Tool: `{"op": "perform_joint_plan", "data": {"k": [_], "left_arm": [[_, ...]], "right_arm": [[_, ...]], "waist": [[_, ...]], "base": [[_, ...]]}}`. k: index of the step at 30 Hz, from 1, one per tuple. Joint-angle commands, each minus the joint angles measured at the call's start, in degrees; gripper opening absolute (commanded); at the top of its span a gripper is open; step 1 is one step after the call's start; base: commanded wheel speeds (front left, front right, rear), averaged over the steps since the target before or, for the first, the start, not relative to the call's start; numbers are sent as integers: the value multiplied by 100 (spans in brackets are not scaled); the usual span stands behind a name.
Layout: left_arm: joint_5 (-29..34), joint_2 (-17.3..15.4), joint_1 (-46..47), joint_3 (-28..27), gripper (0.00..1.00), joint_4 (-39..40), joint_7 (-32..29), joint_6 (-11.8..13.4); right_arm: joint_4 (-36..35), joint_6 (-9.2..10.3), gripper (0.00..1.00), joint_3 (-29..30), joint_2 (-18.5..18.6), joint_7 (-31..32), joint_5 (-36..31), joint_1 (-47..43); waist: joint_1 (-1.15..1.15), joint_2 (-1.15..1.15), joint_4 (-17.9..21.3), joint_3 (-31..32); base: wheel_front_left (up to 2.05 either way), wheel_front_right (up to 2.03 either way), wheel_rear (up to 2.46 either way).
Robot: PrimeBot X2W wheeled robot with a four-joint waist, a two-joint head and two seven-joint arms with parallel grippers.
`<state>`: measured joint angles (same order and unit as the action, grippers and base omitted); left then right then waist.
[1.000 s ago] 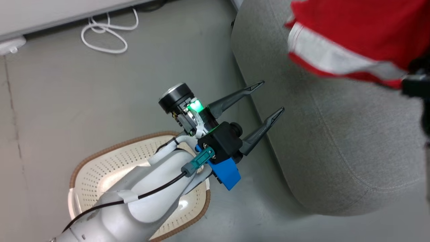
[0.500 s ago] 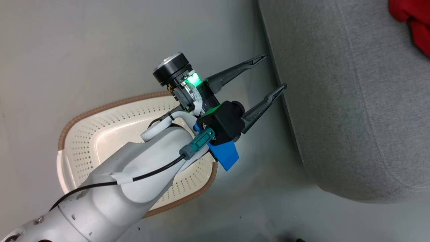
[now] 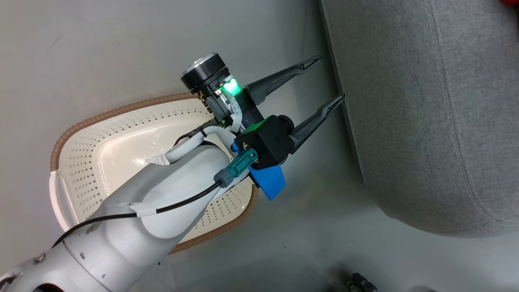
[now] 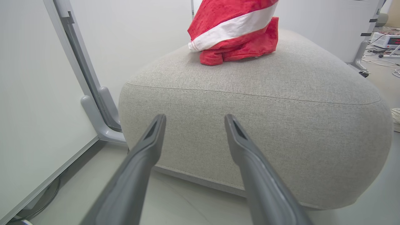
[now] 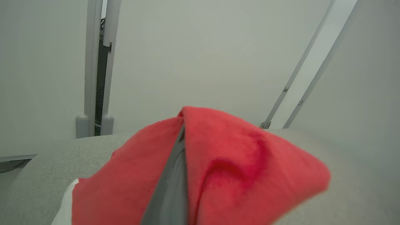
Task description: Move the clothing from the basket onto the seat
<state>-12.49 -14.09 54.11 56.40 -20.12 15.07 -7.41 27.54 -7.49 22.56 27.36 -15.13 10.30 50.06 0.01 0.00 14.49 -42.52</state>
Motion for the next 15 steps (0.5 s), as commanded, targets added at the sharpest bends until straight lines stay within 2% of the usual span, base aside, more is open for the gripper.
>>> {"op": "perform_joint_plan", "data": {"k": [1, 10, 11, 12, 13, 15], "left_arm": [[34, -41, 77, 11, 100, 14, 12, -9], [-55, -116, 113, 27, 100, -32, 13, -4], [-57, -116, 114, 27, 100, -36, 13, 3], [-64, -116, 108, 23, 100, -41, 13, 16], [-76, -119, 92, 15, 100, -42, 13, 29], [-104, -129, 26, 2, 100, -50, 13, 49]], "right_arm": [[160, -1, 0, -10, -73, -2, 6, -111], [915, -1, 0, -8, -260, -2, 23, -300], [923, -1, 18, 2, -271, -2, 25, -309], [890, -1, 89, 28, -292, -2, 24, -329], [856, -1, 100, 47, -324, -2, 28, -367], [775, -1, 100, 65, -383, -2, -3, -460]], "waist": [[-1, 0, 4, -31], [-1, 0, 8, -1], [-1, 0, 11, 22], [-1, 0, 20, 57], [-1, 0, 34, 97], [-1, 0, 78, 204]], "base": [[0, 0, 0], [0, 0, 0], [0, 0, 0], [0, 0, 0], [0, 0, 0], [0, 0, 0]]}}
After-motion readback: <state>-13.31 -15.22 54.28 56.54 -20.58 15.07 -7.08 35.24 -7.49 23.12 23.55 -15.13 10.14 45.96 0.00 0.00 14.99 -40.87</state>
